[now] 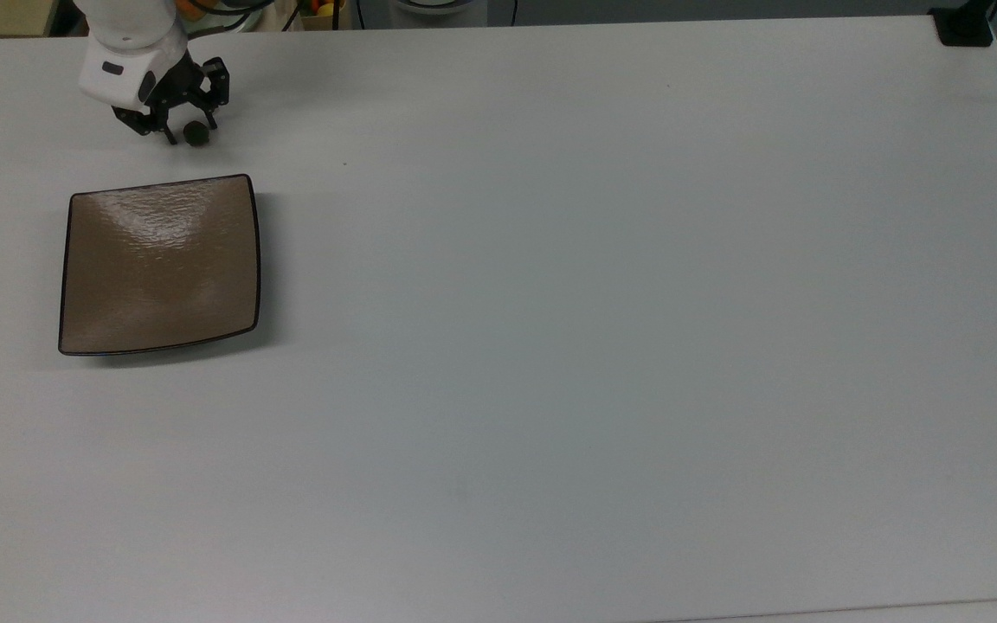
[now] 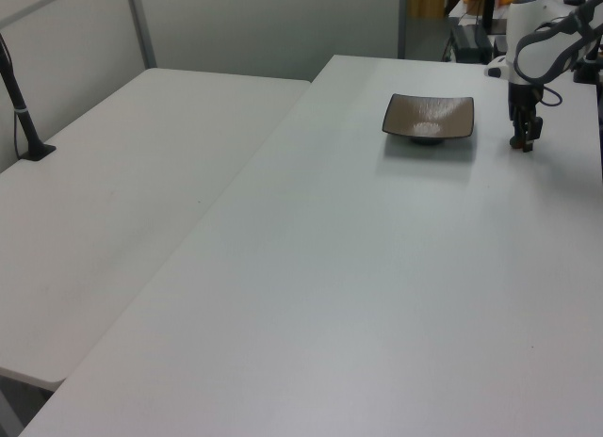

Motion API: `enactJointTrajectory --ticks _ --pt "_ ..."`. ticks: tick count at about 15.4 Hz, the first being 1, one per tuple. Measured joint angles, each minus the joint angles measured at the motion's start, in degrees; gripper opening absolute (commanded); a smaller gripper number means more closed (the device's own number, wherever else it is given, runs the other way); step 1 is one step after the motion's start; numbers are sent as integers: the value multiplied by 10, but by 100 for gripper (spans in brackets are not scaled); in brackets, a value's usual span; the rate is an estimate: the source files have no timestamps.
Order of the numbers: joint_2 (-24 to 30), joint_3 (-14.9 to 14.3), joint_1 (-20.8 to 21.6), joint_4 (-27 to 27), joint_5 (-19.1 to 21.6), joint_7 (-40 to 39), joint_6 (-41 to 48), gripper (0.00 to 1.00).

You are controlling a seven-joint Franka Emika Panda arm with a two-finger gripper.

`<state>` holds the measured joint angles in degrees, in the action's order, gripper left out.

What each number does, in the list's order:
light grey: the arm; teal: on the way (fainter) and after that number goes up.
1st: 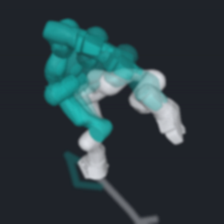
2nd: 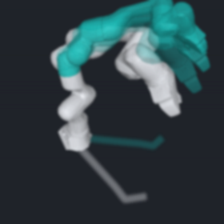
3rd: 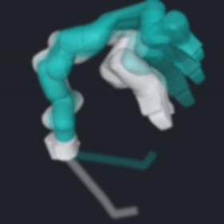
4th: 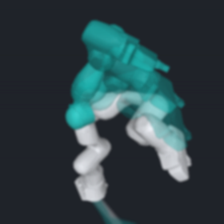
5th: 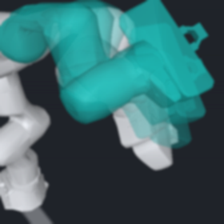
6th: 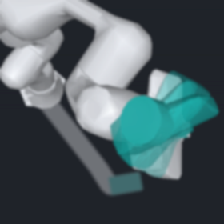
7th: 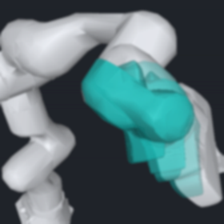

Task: Strawberries on a ceramic plate
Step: 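Close the gripper on the red strawberry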

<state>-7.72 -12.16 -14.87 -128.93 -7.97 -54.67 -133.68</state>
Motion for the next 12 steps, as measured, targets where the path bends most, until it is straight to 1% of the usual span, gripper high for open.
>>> enactJointTrajectory --ticks 1,3,4,5,6,10,12 --pt "0 1 0 0 0 0 0 54" --pt "0 4 1 0 0 0 0 41" --pt "0 7 2 0 0 0 0 21" --pt "0 9 3 0 0 0 0 9" --pt "0 10 4 0 0 0 0 3" --pt "11 11 4 5 0 0 7 2" --pt "20 15 4 34 0 0 67 2"
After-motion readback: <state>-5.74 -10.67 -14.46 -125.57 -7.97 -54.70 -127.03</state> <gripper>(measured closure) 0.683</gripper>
